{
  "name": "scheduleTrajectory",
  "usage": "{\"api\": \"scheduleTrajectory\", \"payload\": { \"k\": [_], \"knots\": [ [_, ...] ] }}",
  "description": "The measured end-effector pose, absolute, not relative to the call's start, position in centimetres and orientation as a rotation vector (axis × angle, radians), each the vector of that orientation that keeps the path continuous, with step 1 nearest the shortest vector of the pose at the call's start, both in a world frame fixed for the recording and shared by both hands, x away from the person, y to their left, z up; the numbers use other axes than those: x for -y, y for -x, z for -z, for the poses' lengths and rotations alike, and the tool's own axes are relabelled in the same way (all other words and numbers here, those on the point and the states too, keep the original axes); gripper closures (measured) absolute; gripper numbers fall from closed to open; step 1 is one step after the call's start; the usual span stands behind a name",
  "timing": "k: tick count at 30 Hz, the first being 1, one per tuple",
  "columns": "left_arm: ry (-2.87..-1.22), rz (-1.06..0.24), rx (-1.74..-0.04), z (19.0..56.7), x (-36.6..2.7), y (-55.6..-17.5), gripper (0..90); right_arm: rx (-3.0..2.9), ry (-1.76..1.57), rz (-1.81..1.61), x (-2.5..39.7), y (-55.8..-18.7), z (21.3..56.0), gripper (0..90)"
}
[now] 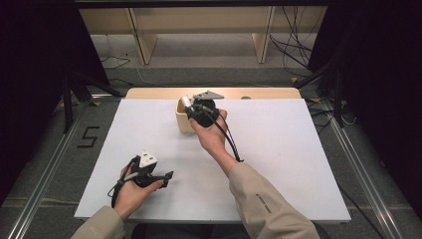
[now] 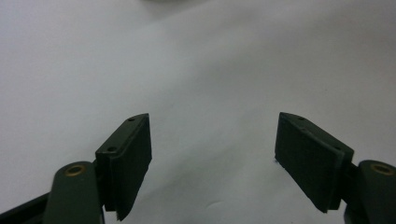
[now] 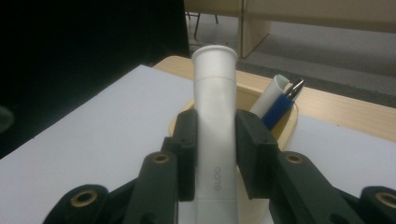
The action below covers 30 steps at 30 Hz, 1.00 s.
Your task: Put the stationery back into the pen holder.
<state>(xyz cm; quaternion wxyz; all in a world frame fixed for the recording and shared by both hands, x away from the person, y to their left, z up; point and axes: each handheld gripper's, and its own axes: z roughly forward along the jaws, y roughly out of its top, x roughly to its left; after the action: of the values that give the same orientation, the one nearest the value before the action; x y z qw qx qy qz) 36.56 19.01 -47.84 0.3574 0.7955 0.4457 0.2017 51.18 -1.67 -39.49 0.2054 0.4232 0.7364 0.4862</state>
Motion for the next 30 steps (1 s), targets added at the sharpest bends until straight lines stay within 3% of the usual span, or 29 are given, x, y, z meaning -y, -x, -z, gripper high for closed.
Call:
{"api": "scheduleTrajectory", "payload": {
  "k": [30],
  "knots": [
    [-2.055,-0.513,-1.152,48.0,-18.9,-36.5,26.9,-2.038,-1.186,-1.338,0.8,-53.5,38.5,70.9]
  ]
}}
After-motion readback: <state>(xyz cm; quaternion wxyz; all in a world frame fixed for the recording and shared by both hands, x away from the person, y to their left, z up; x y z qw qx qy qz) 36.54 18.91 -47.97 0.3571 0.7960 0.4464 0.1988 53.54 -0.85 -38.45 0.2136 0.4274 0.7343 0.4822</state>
